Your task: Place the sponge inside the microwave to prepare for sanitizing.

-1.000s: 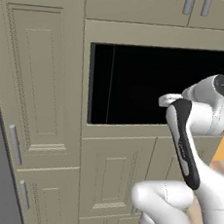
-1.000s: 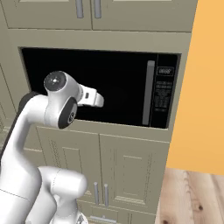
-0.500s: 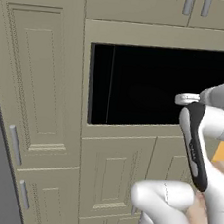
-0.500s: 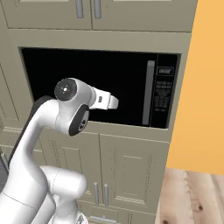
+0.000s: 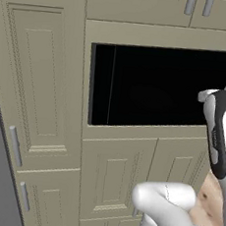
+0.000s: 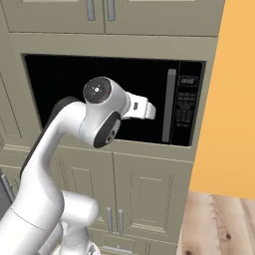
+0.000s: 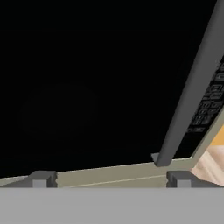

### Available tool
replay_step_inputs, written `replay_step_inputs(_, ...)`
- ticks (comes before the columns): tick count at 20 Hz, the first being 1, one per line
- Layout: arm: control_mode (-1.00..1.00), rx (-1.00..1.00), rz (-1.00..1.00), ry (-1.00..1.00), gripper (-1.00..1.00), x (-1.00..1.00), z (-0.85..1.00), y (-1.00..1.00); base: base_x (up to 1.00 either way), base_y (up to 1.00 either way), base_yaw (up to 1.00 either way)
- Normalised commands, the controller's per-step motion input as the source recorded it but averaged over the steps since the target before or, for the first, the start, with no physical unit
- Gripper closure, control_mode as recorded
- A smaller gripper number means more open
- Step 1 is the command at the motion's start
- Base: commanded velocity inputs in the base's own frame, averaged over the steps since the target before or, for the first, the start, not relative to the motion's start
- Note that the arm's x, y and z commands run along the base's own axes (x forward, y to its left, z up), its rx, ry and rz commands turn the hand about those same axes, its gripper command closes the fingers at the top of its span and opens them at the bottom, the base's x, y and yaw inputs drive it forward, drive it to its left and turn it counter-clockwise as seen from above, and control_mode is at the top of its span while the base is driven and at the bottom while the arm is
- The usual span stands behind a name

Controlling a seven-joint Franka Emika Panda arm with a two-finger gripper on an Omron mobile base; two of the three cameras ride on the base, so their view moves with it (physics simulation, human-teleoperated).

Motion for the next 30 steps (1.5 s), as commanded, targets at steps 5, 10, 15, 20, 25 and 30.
replay_step_inputs(5,-1.00,0.00,-0.01,0.11,-1.00,-0.20,0.02,-0.51,0.00,0.00,0.00)
replay_step_inputs(10,-1.00,0.00,-0.08,0.06,-1.00,-0.24,0.00,-0.42,0.00,0.00,0.00)
replay_step_inputs(15,-1.00,0.04,-0.13,0.01,-1.00,-0.06,-0.01,-0.31,0.00,0.00,0.00)
replay_step_inputs(20,-1.00,0.06,-0.03,-0.03,-1.00,0.07,-0.04,-0.28,0.00,0.00,0.00)
replay_step_inputs(25,-1.00,0.05,0.00,-0.16,-1.00,0.19,-0.07,-0.05,0.00,0.00,0.00)
replay_step_inputs(30,-1.00,0.00,0.02,-0.08,-1.00,0.29,0.00,0.07,0.00,0.00,0.00)
